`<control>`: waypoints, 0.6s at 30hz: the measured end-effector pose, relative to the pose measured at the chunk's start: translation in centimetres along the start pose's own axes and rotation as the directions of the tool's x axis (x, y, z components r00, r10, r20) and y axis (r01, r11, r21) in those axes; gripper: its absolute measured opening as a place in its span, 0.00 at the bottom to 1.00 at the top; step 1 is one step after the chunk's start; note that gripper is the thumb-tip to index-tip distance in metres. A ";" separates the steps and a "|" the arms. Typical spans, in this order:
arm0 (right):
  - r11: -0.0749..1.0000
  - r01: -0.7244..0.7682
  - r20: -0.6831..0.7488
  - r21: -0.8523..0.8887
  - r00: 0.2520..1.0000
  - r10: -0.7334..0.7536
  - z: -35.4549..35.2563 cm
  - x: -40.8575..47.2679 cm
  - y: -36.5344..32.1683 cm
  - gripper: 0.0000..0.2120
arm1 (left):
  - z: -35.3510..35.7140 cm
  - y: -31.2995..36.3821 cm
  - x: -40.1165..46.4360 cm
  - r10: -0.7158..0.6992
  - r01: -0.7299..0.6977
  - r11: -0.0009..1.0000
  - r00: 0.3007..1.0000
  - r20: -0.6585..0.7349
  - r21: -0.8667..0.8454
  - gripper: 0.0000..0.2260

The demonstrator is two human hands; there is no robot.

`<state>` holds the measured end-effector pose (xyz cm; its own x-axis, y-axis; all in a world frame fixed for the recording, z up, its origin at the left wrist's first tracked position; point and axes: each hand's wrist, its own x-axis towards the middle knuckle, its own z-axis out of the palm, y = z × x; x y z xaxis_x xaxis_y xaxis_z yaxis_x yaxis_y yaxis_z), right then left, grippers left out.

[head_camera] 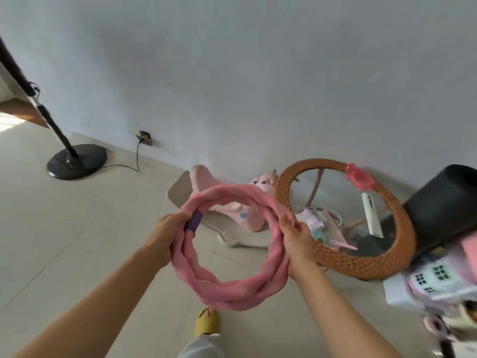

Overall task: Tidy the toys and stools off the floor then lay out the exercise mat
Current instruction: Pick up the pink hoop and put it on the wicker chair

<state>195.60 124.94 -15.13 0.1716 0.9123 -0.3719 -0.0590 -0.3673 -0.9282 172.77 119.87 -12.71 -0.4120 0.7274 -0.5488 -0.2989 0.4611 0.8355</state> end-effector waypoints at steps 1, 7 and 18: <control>1.000 -0.012 -0.048 0.007 0.999 0.012 -0.7 1.3 -0.2 0.22 | 1.7 0.7 1.6 -0.016 0.016 1.000 0.999 0.037 0.020 0.07; 0.997 0.005 -0.225 0.074 0.974 0.012 -3.4 5.9 -2.5 0.21 | 9.1 3.8 7.9 -0.080 0.052 0.990 0.974 0.213 0.132 0.06; 0.997 -0.016 -0.464 0.076 0.885 0.049 -9.5 12.7 -4.1 0.15 | 22.0 6.1 13.5 -0.187 0.062 0.951 0.894 0.406 0.302 0.05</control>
<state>207.34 136.30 -15.94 0.6047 0.7050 -0.3706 -0.1366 -0.3666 -0.9203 184.31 143.71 -14.46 0.0372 0.7709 -0.6359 -0.0498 0.6370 0.7693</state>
